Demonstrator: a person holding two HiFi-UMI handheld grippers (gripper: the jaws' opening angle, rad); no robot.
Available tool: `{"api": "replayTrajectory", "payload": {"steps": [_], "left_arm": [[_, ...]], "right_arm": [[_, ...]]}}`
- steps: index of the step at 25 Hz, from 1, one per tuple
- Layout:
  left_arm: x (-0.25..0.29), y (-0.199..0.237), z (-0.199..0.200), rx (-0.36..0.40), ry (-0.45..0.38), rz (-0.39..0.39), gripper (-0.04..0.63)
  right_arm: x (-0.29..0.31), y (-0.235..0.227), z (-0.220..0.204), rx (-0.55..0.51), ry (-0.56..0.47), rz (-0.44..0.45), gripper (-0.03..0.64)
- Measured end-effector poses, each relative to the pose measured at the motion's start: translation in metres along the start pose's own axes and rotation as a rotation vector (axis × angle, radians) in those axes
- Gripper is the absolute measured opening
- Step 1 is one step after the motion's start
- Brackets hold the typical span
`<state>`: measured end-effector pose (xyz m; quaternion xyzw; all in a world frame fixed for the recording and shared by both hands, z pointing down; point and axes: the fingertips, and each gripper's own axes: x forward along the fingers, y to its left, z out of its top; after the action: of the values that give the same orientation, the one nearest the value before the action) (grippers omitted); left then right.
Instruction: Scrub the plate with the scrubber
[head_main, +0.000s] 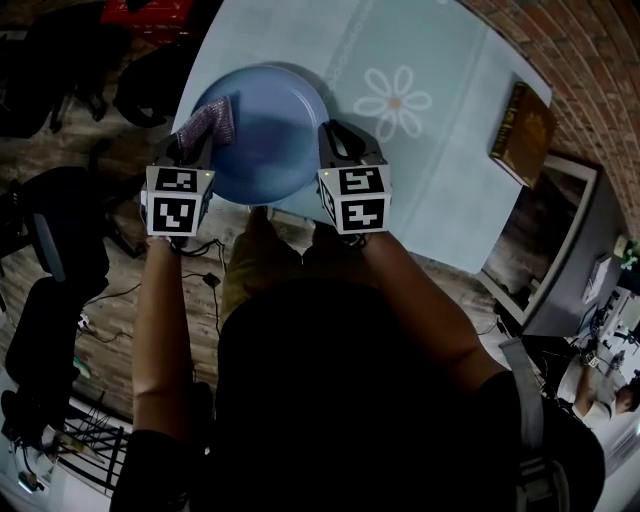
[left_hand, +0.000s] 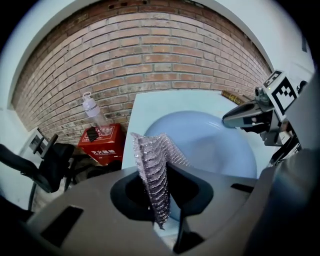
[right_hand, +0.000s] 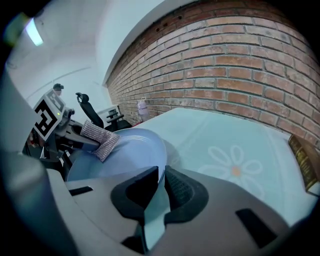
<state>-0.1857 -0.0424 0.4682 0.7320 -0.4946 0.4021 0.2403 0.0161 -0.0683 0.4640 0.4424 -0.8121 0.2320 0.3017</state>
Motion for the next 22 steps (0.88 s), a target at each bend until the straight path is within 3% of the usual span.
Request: {"api": "replayTrajectory", "payload": {"steps": [5,12,22], "left_arm": [[-0.012,-0.022,-0.017,0.022,0.041,-0.054,0.078],[-0.018,-0.059,-0.034,0.123,0.101,-0.097,0.078],[-0.007,-0.113,-0.018,0.280,0.124,-0.163,0.078]], "right_arm": [[0.000,0.001,0.000,-0.006,0.003,0.001,0.061],[-0.001,0.001,0.001,-0.005,0.000,0.004,0.061],[-0.002,0.000,-0.001,0.000,-0.007,0.003,0.061]]}}
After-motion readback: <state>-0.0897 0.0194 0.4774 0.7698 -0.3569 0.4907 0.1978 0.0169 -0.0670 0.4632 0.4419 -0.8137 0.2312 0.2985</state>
